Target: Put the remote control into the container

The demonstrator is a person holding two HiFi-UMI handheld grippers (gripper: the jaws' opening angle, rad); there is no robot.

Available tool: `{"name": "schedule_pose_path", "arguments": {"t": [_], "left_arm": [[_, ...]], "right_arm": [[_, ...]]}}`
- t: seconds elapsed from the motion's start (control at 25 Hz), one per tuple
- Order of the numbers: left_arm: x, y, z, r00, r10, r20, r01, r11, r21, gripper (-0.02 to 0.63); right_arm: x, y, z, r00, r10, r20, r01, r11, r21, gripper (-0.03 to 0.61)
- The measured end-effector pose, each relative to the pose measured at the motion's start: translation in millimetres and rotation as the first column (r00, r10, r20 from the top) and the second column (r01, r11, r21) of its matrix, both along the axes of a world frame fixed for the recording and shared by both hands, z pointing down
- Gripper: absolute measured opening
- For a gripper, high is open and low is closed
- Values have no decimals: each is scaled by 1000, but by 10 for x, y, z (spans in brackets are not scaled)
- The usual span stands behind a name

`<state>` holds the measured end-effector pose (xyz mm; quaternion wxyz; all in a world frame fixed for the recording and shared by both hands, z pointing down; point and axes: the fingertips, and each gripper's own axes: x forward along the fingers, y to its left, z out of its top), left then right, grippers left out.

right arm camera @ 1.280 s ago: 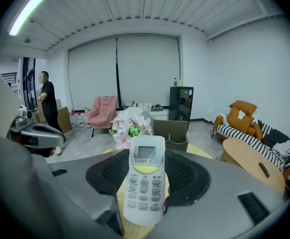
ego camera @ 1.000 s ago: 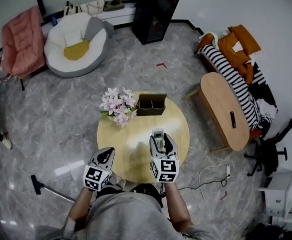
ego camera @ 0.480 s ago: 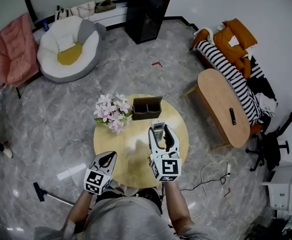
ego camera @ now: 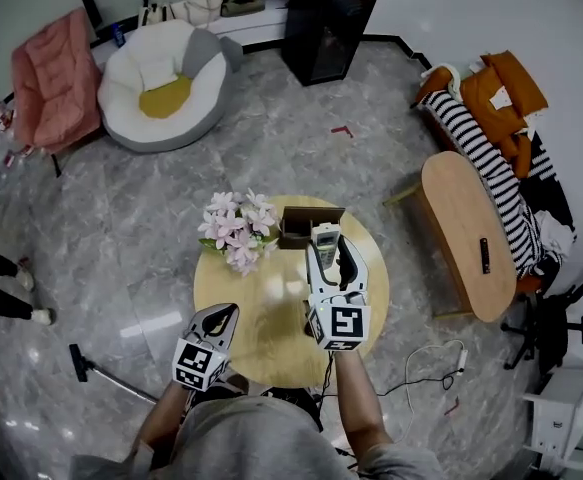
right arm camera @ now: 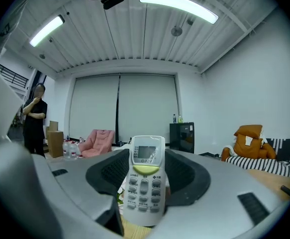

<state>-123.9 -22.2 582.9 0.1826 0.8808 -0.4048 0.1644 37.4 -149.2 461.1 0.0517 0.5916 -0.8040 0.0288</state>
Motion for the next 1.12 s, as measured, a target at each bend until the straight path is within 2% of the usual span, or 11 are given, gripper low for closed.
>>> {"name": "schedule_pose_path", "arguments": {"t": [0.24,0.52,1.12], "left_arm": [[-21,-98,46,997,-73,4,73,997,-23,6],[-25,-130,164,992,-127,17,128,990,-63,8],[-16,-173,381,988,-143,54,148,983,-107,8]], "right_arm": [[-67,-339,161,998,-50,23,50,999,2,219],[-187,-649,314,995,-95,27,93,995,46,219],[-217,-906,896,994,-110,17,110,994,12,219]]}}
